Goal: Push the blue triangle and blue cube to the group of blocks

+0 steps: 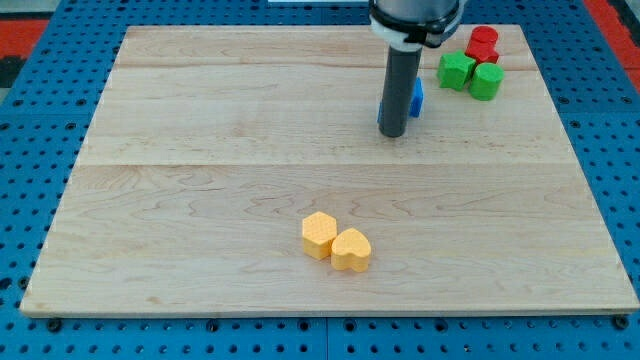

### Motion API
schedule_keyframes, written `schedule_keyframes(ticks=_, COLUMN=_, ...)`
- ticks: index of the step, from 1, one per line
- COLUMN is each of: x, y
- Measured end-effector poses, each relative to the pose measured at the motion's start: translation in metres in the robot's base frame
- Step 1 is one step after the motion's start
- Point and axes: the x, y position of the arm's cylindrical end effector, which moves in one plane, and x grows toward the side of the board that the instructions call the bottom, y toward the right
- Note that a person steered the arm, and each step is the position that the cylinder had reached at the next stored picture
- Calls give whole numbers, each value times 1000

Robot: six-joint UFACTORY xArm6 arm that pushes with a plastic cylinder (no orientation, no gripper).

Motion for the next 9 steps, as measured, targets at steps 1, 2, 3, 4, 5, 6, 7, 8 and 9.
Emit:
schedule_keyframes(ticks=1, x=-34, y=25)
schedule_keyframes(ticks=2, x=-66, y=44)
schedule_keyframes(ticks=3, x=-67, y=45)
schedule_keyframes(ticks=4, x=-67, y=35)
schedule_keyframes(ticks=5, x=-89, y=35)
schedule_keyframes(ticks=6, x=-96, y=9)
schedule_keyframes(ticks=7, x=-107, y=-41)
schedule_keyframes(ticks=8, x=-134, y=-22)
schedule_keyframes(ticks=9, x=-143, y=34)
